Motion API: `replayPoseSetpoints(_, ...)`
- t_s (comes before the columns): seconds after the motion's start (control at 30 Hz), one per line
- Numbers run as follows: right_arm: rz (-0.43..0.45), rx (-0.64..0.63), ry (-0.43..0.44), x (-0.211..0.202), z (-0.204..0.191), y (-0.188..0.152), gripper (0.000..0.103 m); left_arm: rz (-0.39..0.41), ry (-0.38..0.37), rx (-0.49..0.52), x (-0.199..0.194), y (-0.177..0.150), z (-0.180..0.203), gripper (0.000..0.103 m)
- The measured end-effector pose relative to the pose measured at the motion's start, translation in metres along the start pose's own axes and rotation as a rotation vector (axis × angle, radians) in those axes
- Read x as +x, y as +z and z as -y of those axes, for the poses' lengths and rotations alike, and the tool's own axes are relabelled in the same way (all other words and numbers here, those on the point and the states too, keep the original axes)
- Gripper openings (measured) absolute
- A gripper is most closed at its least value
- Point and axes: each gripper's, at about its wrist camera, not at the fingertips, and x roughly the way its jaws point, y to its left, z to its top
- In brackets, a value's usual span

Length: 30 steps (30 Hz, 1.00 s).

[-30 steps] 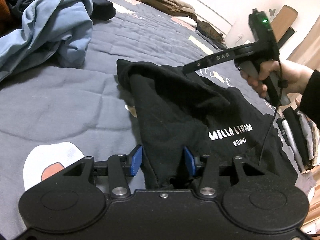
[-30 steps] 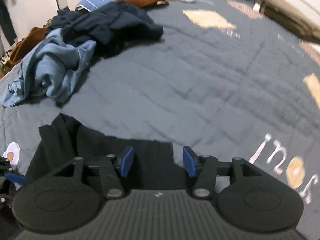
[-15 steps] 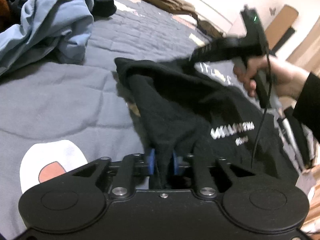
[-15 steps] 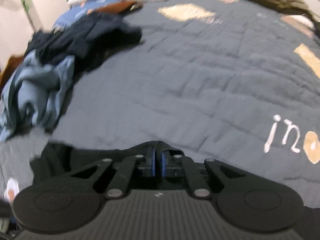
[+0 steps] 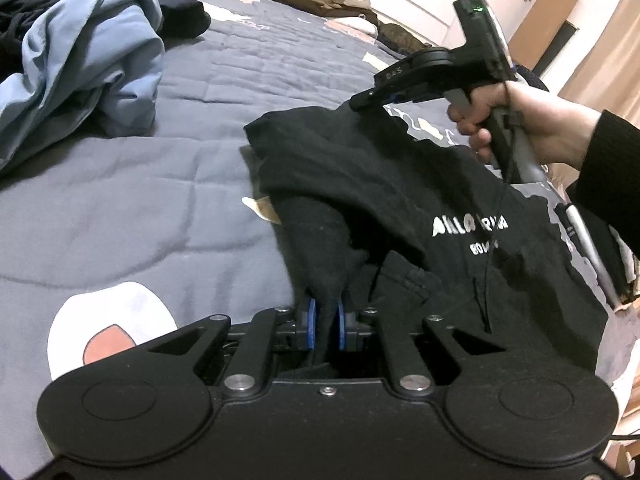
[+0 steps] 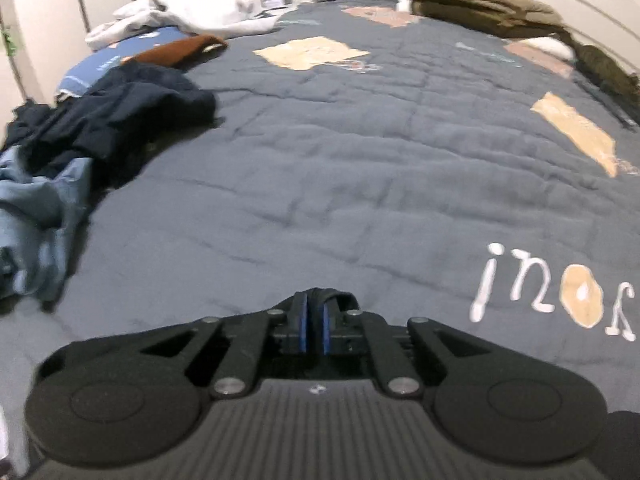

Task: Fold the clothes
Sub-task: 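Open the right gripper and regrasp the shirt edge with the left gripper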

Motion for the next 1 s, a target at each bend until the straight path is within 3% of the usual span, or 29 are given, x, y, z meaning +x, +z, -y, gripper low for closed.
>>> replayPoseSetpoints(0.1,0.003,-0.077,-0.008,-0.018,-0.012,0.007,0.011,-0.001,0.005,-0.003,0.000,0.001,0.001,0.011)
replayPoseSetpoints(0.17,0.013,-0.203,0.008,-0.038,-0.035,0.008,0.012,0.000,0.009,-0.006,0.000,0.002,0.002,0.012)
replayPoseSetpoints(0.2,0.018,-0.266,0.015,-0.048,-0.046,0.008,0.016,0.001,0.009,-0.005,0.000,0.002,0.002,0.012)
replayPoseSetpoints(0.3,0.033,-0.498,0.008,-0.074,-0.087,-0.002,0.047,0.008,0.017,-0.002,-0.003,0.003,0.003,0.015)
replayPoseSetpoints(0.37,0.037,-0.634,-0.020,-0.084,-0.109,-0.016,0.049,0.016,0.032,-0.003,-0.005,0.003,0.002,0.023)
replayPoseSetpoints(0.43,0.032,-0.668,-0.084,-0.086,-0.112,-0.019,0.049,0.024,0.045,-0.007,-0.008,0.004,0.001,0.026)
replayPoseSetpoints(0.57,0.028,-0.529,-0.239,-0.081,-0.082,-0.005,0.050,0.021,0.048,-0.010,-0.007,0.004,0.000,0.026)
replayPoseSetpoints(0.67,0.040,-0.505,-0.319,-0.080,-0.067,-0.002,0.050,0.024,0.045,-0.016,-0.008,0.005,-0.002,0.026)
replayPoseSetpoints(0.73,0.080,-0.503,-0.271,-0.089,-0.071,-0.005,0.050,0.028,0.043,-0.018,-0.010,0.006,-0.003,0.026)
replayPoseSetpoints(0.77,0.103,-0.527,-0.203,-0.096,-0.080,-0.010,0.050,0.029,0.043,-0.018,-0.010,0.006,-0.002,0.026)
replayPoseSetpoints(0.87,0.119,-0.667,-0.053,-0.112,-0.119,-0.030,0.050,0.026,0.042,-0.016,-0.010,0.005,-0.002,0.026)
replayPoseSetpoints(1.0,0.098,-0.883,0.056,-0.110,-0.170,-0.059,0.050,0.022,0.044,-0.013,-0.009,0.005,-0.002,0.026)
